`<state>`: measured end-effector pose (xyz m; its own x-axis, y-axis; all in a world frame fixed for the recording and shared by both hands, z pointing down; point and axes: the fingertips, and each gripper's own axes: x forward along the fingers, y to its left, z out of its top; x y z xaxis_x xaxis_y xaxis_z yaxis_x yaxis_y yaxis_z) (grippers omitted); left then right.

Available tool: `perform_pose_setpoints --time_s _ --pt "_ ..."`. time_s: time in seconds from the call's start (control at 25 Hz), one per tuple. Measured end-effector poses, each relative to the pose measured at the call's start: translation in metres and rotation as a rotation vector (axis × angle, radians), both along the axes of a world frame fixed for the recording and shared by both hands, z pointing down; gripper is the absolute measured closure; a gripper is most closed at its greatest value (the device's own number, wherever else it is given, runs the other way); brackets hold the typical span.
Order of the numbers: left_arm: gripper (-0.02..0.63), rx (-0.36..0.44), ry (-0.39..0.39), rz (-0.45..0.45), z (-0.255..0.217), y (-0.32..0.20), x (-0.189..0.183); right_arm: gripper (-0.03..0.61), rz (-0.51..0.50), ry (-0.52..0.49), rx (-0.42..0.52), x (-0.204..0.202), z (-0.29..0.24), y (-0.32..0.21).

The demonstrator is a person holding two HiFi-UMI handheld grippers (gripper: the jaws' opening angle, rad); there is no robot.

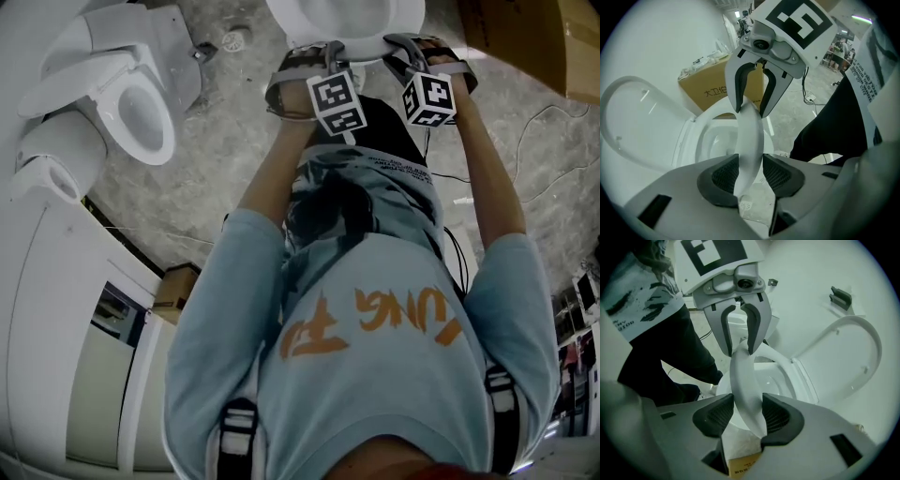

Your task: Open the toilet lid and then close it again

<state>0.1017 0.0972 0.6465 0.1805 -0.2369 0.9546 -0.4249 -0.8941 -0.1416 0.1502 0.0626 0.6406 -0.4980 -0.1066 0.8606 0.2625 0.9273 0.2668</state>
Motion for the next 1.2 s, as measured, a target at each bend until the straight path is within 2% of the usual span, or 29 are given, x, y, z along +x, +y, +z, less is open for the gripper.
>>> perform_pose_setpoints --time_s 0.36,0.48,0.6,0.76,1.0,1.2 --pt "0.446 -0.083 0.005 0.01 0.081 0.028 0.015 0.362 -0.091 0.085 -0.025 0.017 0.084 0.031" --pt "0.451 -0.109 -0.016 0.04 0.108 0.032 0.014 0.365 -0.091 0.091 -0.061 0.017 0.11 0.034" --pt "0.453 -0.137 -0.047 0.063 0.13 0.034 0.018 0.365 -0.105 0.112 -0.052 0.02 0.132 0.035" --pt "0.456 -0.164 -0.048 0.054 0.16 0.036 0.021 0.367 -0.101 0.137 -0.05 0.024 0.162 0.036" --pt "0.458 -0.186 -0.031 0.054 0.184 0.038 0.022 0.37 -0.085 0.167 -0.075 0.025 0.186 0.039" --pt "0.461 -0.169 -0.003 0.058 0.188 0.034 0.023 0.37 -0.07 0.165 -0.062 0.026 0.192 0.035"
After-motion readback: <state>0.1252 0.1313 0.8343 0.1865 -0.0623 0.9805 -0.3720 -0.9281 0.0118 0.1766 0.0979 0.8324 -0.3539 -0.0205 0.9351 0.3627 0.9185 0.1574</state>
